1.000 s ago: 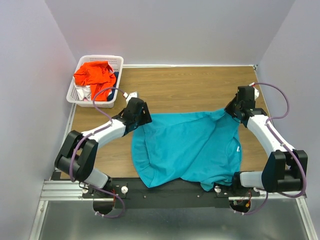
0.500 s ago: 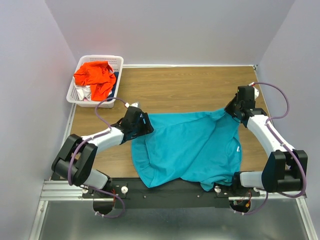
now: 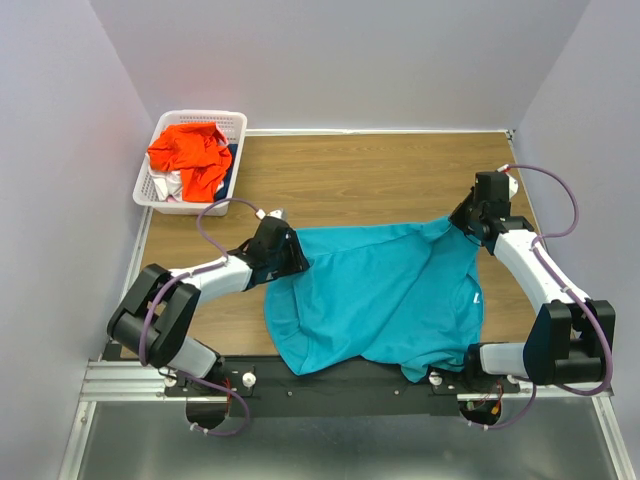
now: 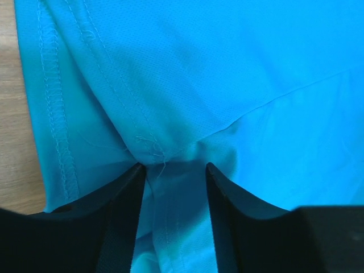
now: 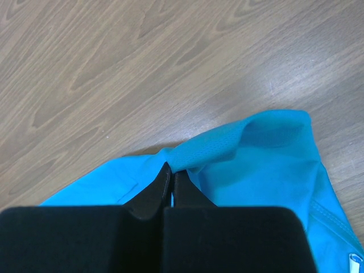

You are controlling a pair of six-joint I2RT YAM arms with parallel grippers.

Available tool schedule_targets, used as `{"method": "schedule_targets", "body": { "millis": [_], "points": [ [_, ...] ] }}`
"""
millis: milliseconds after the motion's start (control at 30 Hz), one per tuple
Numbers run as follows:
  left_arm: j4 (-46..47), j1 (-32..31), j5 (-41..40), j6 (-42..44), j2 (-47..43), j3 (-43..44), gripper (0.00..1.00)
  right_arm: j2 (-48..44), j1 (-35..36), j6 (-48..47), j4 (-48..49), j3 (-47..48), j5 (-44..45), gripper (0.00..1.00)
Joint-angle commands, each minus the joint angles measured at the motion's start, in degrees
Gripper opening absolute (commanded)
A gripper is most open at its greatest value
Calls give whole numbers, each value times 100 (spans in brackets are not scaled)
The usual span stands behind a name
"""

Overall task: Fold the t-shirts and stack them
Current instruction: Flatten the tshirt out

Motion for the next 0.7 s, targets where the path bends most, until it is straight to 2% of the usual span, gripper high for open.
{"method": "schedule_targets", "body": {
  "millis": [0,67,200,367,667],
  "points": [
    [-106,-53,132,-116,37,25,52,2,-17,-74,108,20,16,1],
    [-106,-88,106,-134,-59,42,47,10,-17,-74,99,20,16,1],
    [-307,-114,18,-160,-244,60,46,1,-17,-83,108,11,-1,1],
    [-203,-114,9,-195,-446,-10,40,19,-17,-74,108,2,7,1],
    [263,-114,325,-90,168,51,40,-60,-17,-101,99,-6,25,1]
  ]
}}
